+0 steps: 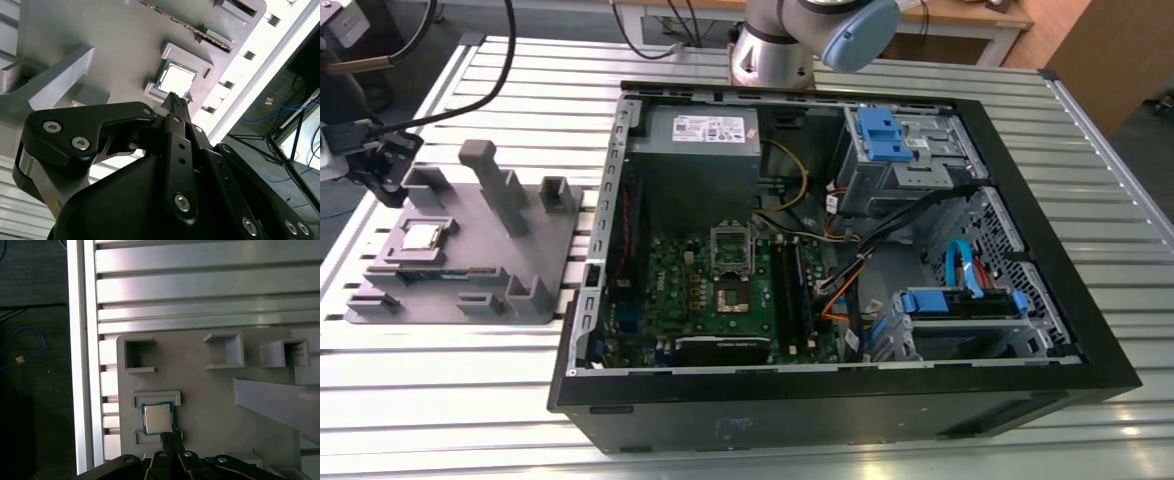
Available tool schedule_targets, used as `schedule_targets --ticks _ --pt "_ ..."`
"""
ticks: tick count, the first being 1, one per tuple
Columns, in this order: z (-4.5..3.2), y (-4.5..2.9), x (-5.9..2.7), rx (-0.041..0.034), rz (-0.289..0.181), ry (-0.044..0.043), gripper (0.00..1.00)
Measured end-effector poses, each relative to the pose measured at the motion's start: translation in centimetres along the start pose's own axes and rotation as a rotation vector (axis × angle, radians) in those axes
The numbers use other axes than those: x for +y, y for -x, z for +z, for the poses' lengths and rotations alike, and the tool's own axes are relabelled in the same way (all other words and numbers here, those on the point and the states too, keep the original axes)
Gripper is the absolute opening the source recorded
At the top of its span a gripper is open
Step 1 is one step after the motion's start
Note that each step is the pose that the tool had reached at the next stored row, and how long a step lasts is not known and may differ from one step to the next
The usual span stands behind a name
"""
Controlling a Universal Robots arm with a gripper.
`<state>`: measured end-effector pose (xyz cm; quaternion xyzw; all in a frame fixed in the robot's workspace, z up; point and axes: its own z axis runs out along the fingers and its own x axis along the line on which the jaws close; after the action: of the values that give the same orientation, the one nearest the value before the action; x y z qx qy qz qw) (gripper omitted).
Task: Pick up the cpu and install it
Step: 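Reach for the cpu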
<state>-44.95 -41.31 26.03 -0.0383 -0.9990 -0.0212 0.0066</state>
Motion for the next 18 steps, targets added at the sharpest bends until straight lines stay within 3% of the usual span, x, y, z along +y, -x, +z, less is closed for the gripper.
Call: schedule_targets --ticks 7,18 --pt "0.2 -0.07 -0.03 -0.0001 0.0 0.0001 0.11" --pt "1.45 -0.08 -0.22 -0.0002 0.0 0.0001 0.11"
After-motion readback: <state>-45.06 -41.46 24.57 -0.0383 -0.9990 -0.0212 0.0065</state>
